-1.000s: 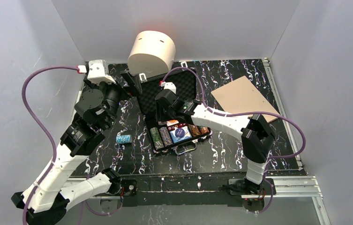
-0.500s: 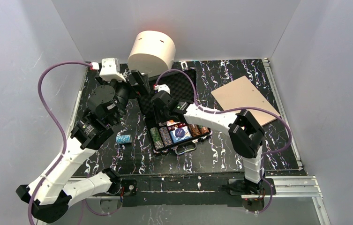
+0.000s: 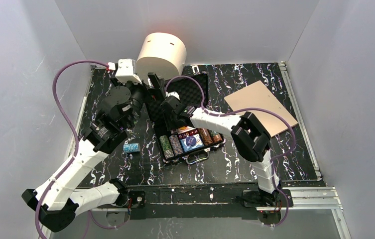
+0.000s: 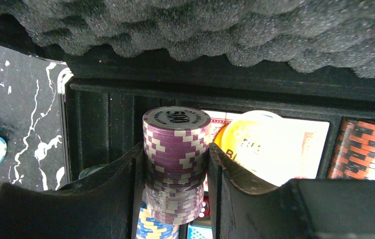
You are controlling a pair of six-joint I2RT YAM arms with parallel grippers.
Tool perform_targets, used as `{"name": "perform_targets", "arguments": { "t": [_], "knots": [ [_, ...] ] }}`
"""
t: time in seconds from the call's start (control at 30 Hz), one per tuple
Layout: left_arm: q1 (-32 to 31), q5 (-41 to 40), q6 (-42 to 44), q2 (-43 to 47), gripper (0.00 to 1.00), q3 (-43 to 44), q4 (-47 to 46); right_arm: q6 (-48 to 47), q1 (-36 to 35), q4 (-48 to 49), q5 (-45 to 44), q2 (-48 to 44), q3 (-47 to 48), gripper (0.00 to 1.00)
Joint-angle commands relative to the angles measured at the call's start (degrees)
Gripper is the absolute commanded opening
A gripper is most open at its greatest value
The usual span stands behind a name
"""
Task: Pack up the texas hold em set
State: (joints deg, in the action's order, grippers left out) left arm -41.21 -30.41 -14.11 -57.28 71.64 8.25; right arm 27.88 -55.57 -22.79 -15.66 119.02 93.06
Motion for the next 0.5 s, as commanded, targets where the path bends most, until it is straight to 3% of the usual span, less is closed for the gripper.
{"name": "perform_targets", "arguments": {
  "t": [0.0, 0.47],
  "knots": [
    [0.14, 0.69, 1.19, -0.34, 0.98, 1.56, -2.20, -0.18, 0.18, 0.76, 2.13, -0.17, 4.06, 0.44],
    [0.09, 0.35, 2.37, -1.17, 0.98, 0.41, -2.25, 3.62, 0.15, -4.83, 6.81, 4.09, 6.78, 0.51]
  ]
}}
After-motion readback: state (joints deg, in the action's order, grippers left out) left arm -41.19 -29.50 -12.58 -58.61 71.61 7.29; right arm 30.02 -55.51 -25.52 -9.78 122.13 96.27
